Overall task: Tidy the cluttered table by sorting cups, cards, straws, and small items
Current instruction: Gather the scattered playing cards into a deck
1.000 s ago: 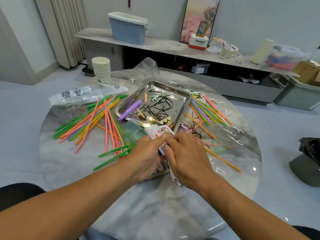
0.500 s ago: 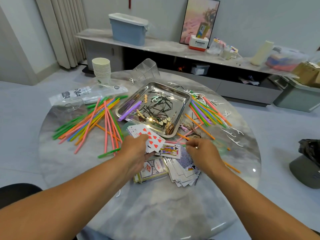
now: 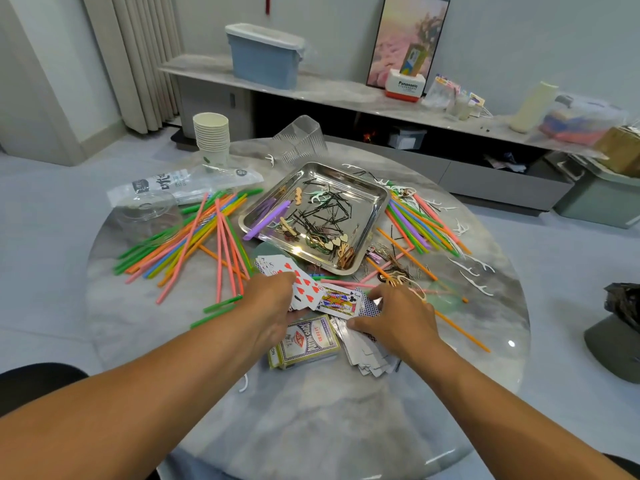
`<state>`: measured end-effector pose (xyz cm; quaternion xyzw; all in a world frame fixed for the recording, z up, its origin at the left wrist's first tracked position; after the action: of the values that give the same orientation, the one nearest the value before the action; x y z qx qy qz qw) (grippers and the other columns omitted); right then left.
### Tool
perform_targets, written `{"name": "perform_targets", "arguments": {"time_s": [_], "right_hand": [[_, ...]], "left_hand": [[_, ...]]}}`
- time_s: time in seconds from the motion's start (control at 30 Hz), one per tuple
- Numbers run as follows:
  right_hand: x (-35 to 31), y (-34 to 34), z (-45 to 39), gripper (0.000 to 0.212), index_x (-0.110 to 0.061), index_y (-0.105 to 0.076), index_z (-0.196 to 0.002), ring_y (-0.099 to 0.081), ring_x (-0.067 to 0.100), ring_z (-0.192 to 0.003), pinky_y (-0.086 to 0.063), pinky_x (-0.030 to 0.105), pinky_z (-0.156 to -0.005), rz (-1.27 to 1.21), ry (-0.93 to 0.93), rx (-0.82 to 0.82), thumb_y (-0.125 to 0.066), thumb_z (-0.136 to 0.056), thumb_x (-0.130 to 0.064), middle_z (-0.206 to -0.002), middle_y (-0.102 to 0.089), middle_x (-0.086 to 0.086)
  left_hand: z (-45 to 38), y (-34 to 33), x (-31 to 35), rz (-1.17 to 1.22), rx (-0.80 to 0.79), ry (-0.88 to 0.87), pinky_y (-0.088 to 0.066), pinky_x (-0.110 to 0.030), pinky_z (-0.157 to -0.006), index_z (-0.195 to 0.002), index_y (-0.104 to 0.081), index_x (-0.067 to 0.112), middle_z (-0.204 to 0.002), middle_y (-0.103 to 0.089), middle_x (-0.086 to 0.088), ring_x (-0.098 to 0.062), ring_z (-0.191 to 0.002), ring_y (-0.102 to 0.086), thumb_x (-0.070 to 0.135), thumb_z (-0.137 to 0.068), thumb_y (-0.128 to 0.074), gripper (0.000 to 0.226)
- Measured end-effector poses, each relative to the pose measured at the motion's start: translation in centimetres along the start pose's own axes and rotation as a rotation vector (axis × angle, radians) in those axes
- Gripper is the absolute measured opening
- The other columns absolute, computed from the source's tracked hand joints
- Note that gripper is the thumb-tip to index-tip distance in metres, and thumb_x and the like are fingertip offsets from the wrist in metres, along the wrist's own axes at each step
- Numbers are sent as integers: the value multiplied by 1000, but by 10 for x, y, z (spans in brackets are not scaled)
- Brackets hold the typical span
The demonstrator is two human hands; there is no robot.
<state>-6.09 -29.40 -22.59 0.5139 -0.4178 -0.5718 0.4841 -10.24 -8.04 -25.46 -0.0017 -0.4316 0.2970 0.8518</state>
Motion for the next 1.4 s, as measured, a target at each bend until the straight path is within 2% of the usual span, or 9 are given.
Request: {"name": "perform_targets", "arguments": {"time_s": [0.23,0.5,0.63,0.8,1.0,1.1,1.17,1.27,1.4], "right_hand": [[15,-5,-5,68,-30,-61,-116,-56,20,-116,-40,36,-87,-114,-121,-98,-84,-64,-67,-119,-59,-7],[26,7,-5,45,-25,-53,-83,-64,23,-95,-48,45,-91,-327,-198,-98,-91,-68,-44,-92,-64,-8],[31,26,-4,31,-16,-62,-83,-58,16,-73,-47,30,-63,-476,-193,-161,-91,-75,-27,-83,-63,0],[49,42,-8,28,-12,-64,-70,-53,21,-65,-40,31,-63,-203,-186,-199,-81,-84,-28,-70,-61,5],[-6,70,9,37,-23,-70,-78,-60,28,-75,-43,35,-63,34,218,295,-51,-104,-41,-75,-60,-1],[-39,30,23,38,-33,-69,-102,-62,30,-90,-44,40,-77,287,357,103,-33,-109,-42,-85,-60,1],[-37,25,24,44,-32,-66,-90,-65,31,-90,-50,41,-82,15,275,-26,-28,-110,-43,-80,-62,2],[-27,26,21,37,-21,-74,-109,-70,18,-79,-54,28,-63,-755,99,-115,-52,-101,-51,-94,-75,1],[-31,13,21,37,-13,-69,-117,-68,9,-65,-56,25,-58,-921,46,-231,-82,-85,-27,-82,-76,1]], "left_hand": [[1,-2,-8,-20,-18,38,-55,-42,-57,-131,-51,3,-112,-67,-19,-28,-85,-68,6,-102,-54,30],[1,-1,-7,-18,-2,27,-56,-43,-61,-133,-48,6,-113,-64,-17,-28,-95,-65,7,-101,-56,33],[-1,0,-6,-14,4,18,-56,-42,-61,-134,-47,6,-112,-63,-16,-28,-96,-63,7,-100,-57,34],[1,-5,-5,-12,-18,18,-56,-42,-62,-130,-49,6,-102,-64,-14,-24,-85,-64,7,-101,-56,29],[7,-13,-7,-39,-80,-17,-59,-45,-72,-126,-56,4,-114,-69,-18,-30,-96,-69,3,-98,-60,29],[9,-16,-8,-64,-114,-40,-60,-46,-73,-121,-60,3,-107,-72,-17,-27,-85,-71,4,-94,-66,27],[10,-16,-10,-94,-126,-61,-62,-46,-73,-121,-60,2,-107,-73,-16,-29,-86,-73,5,-91,-70,31],[15,-25,-12,-108,-209,-71,-62,-44,-75,-124,-62,4,-106,-75,-14,-30,-92,-74,13,-91,-72,35],[30,-46,-10,44,-398,7,-60,-46,-82,-130,-54,3,-117,-71,-19,-31,-104,-70,21,-106,-48,30]]}}
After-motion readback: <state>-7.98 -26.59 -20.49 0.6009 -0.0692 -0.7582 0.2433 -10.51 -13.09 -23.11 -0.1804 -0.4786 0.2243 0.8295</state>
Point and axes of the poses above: each hand's wrist, its own z-axis away from the middle knuckle, its own y-axis out of the back of the hand, x = y × z, the point moved 9 cm from there along -z, towards the middle knuckle
